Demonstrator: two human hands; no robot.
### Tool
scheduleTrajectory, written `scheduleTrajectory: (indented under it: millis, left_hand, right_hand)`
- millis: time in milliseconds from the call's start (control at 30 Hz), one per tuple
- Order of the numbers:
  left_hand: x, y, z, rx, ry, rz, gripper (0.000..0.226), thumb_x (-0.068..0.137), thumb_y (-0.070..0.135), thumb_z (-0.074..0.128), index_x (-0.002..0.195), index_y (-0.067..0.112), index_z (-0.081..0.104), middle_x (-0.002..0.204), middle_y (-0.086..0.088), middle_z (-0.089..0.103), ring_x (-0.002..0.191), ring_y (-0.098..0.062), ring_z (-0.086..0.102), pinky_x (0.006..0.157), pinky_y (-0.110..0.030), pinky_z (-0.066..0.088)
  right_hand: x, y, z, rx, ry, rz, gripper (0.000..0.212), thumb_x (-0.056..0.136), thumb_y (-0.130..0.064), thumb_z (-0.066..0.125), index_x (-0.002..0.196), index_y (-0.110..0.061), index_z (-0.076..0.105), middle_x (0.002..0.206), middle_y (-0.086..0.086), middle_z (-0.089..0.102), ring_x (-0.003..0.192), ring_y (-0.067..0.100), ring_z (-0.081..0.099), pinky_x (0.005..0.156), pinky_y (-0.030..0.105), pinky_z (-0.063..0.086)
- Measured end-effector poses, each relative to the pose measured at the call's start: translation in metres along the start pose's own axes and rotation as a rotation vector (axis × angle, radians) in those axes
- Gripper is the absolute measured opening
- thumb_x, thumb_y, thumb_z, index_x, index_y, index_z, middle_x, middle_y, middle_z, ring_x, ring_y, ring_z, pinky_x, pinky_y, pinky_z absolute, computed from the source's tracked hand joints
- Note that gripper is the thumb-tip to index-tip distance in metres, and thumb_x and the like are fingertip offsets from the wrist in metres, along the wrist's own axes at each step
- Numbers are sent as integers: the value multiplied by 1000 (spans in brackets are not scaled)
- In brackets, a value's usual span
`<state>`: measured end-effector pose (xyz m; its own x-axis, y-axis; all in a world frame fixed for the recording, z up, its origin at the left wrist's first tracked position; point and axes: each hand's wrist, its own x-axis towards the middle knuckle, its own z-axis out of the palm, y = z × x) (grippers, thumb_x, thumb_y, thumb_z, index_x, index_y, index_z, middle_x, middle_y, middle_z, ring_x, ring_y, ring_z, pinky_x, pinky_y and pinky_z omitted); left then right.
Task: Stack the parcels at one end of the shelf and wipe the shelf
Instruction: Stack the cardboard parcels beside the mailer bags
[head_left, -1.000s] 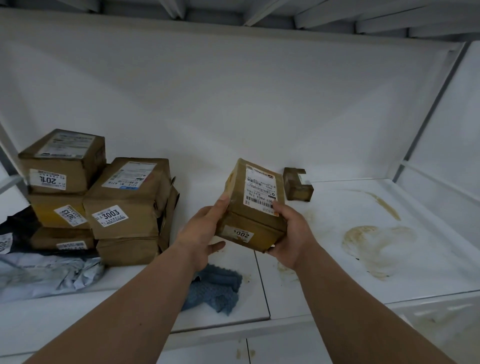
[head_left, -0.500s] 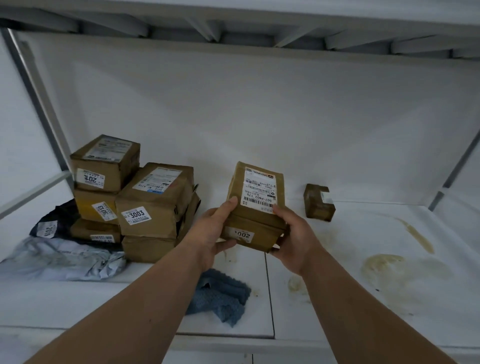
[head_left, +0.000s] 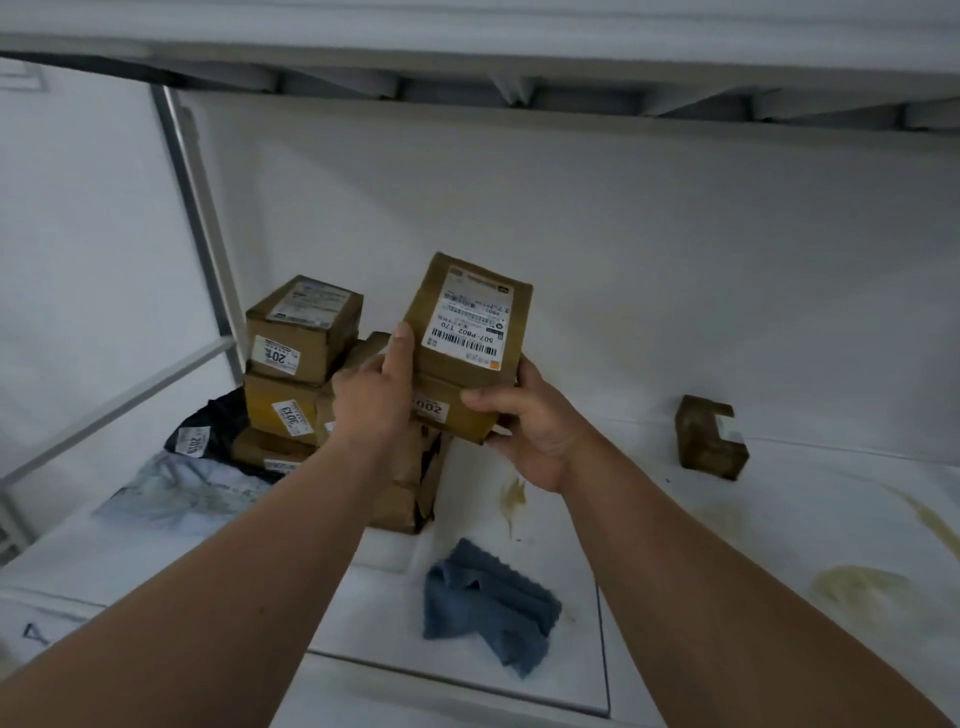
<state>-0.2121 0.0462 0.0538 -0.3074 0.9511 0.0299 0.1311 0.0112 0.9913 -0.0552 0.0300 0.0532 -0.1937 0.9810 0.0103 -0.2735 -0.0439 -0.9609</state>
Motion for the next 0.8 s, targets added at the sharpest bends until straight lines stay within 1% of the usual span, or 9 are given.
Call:
scheduleTrajectory:
  millis: [133, 200, 267, 333, 400, 467, 567, 667, 800]
  left_hand:
    - [28, 4, -24, 25, 25, 37, 101, 50, 102, 24, 122, 39, 55, 125, -4, 59, 112, -31, 58, 95, -52, 48]
    - [27, 15, -35, 29, 22, 65, 82, 71, 87, 29, 123, 29, 54, 116, -4, 61, 104, -27, 61, 91, -49, 52]
    - [35, 21, -42, 36, 42, 105, 51, 90, 64, 33, 117, 25, 52, 102, 0, 60, 96, -23, 61, 88, -45, 53]
    - [47, 21, -45, 106, 65, 134, 35, 98, 51, 34, 115, 25, 49, 95, 4, 57, 93, -20, 59, 83, -39, 50]
    - [61, 18, -47, 207, 78, 164, 33, 99, 48, 33, 112, 22, 49, 103, -2, 57, 102, -25, 55, 89, -42, 46]
    - [69, 14, -48, 390, 83, 180, 40, 99, 45, 31, 120, 18, 53, 124, -9, 51, 120, -32, 45, 104, -48, 36]
    - [76, 8, -49, 435, 63, 150, 45, 100, 40, 34, 137, 18, 48, 140, -12, 37, 125, -33, 40, 109, -49, 34]
    - [78, 5, -50, 349, 55, 192, 41, 100, 34, 38, 139, 20, 46, 137, -9, 39, 118, -28, 47, 102, -43, 42]
    - [79, 4, -51, 310, 91, 250, 40, 100, 27, 42, 139, 21, 46, 138, -6, 40, 125, -25, 45, 105, -39, 37]
  right_hand:
    - [28, -3, 31, -63, 31, -22, 65, 79, 0, 71, 133, -27, 47, 115, -2, 69, 106, 20, 64, 92, 35, 51]
    - [41, -3, 44, -93, 62, -35, 63, 82, -4, 71, 134, -26, 43, 114, -4, 67, 102, 16, 64, 81, 28, 51]
    - [55, 1, 53, -146, 96, -36, 70, 84, -10, 71, 142, -26, 35, 122, -3, 63, 106, 17, 63, 77, 26, 49]
    - [66, 6, 59, -217, 123, -45, 74, 84, -14, 72, 145, -27, 31, 127, -3, 60, 108, 16, 62, 76, 25, 48]
    - [76, 12, 62, -287, 164, -61, 75, 84, -17, 72, 146, -28, 31, 129, -4, 59, 111, 16, 60, 88, 31, 50]
    - [81, 17, 65, -358, 218, -78, 70, 87, -19, 69, 145, -29, 32, 128, -4, 58, 113, 17, 58, 99, 35, 48]
    - [84, 22, 68, -418, 277, -75, 60, 92, -20, 63, 144, -29, 35, 129, -1, 58, 108, 17, 59, 89, 30, 49]
    - [85, 26, 68, -496, 297, -78, 58, 93, -22, 61, 144, -26, 35, 134, 0, 56, 115, 19, 57, 91, 29, 46]
    - [88, 29, 69, -510, 301, -80, 55, 94, -23, 61, 143, -23, 37, 135, 2, 55, 116, 19, 56, 93, 30, 46]
